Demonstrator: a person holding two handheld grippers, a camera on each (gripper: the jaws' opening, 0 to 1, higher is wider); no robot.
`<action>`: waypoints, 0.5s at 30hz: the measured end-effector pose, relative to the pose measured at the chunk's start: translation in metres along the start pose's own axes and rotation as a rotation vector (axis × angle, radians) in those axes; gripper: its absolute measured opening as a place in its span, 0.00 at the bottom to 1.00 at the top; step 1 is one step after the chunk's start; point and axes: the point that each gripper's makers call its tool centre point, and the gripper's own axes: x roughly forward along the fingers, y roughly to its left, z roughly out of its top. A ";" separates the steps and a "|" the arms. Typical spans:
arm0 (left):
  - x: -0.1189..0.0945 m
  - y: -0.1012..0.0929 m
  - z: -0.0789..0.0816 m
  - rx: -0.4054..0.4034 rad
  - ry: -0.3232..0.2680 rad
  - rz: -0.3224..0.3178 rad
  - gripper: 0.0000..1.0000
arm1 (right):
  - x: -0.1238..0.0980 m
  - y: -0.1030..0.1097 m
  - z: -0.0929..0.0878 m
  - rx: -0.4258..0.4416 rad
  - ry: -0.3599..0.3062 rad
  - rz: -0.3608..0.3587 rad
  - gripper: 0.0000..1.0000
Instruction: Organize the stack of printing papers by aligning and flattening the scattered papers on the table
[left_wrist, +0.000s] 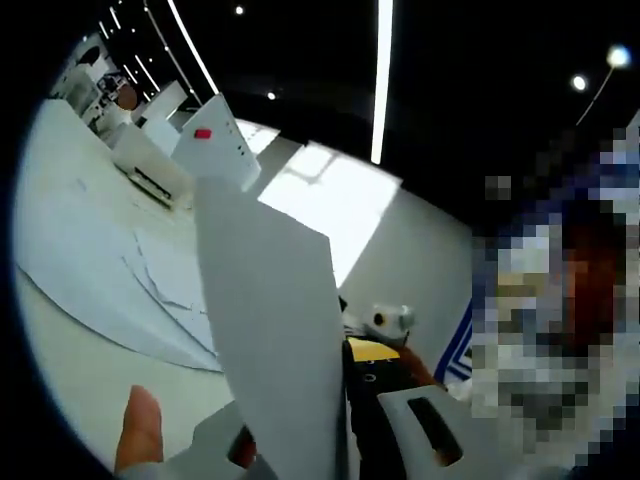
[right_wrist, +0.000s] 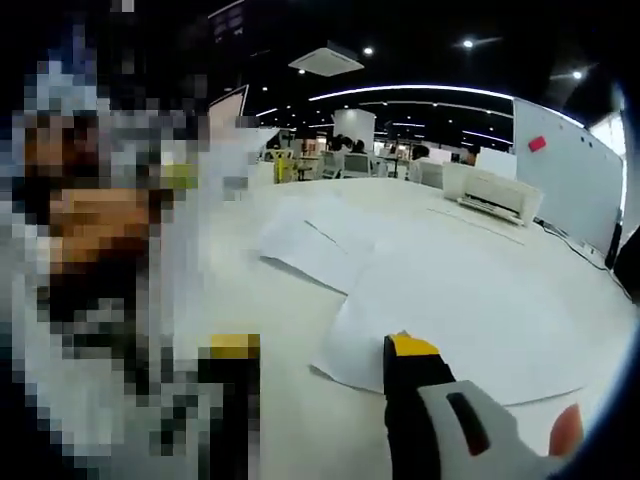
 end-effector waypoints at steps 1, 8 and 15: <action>0.000 0.000 0.000 -0.001 0.000 -0.001 0.06 | 0.002 0.000 0.000 0.028 -0.005 0.006 0.48; 0.002 -0.004 -0.002 0.000 -0.001 -0.007 0.06 | -0.004 -0.012 0.001 0.041 -0.010 -0.030 0.43; 0.001 -0.002 -0.001 -0.002 -0.002 -0.004 0.06 | -0.005 -0.020 -0.002 0.057 -0.006 -0.060 0.30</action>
